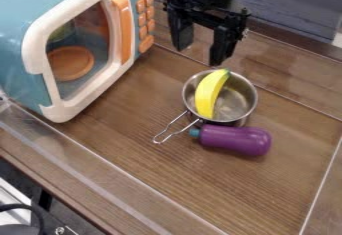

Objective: Put the eggplant in the silver pot

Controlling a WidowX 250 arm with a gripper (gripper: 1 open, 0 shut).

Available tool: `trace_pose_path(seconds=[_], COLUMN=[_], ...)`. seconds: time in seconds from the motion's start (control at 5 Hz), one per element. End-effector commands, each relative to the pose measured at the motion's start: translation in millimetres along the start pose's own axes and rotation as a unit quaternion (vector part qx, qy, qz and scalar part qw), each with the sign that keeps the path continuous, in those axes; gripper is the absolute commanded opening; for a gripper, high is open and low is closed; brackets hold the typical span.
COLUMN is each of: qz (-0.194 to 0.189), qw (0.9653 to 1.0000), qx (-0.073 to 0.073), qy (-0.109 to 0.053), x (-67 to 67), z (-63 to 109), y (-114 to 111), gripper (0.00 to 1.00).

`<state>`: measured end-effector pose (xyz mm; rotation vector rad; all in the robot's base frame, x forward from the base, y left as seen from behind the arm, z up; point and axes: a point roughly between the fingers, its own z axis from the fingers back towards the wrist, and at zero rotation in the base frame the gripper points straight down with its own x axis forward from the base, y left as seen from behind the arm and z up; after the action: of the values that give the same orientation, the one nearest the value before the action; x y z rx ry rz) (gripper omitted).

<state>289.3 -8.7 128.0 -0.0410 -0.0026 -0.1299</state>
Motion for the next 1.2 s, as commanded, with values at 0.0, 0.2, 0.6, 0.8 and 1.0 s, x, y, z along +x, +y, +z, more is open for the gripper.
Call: trace_pose_path(seconds=[0.0,0.2,0.6,0.8,1.0], qz=[0.016,0.03,0.045,0.049,0.022], qw=[0.9998,0.9995,0.999,0.9988,0.9997], qx=[0.001,0.001,0.0,-0.001,-0.002], qy=[-0.014,-0.013,-0.005,-0.002,-0.001], x=[9.7,9.1,6.3,4.7,-0.6], z=[6.9,3.9,2.1,5.7,12.0], y=[0,0,12,23,30], gripper=[1.0,1.0,1.0,1.0,1.0])
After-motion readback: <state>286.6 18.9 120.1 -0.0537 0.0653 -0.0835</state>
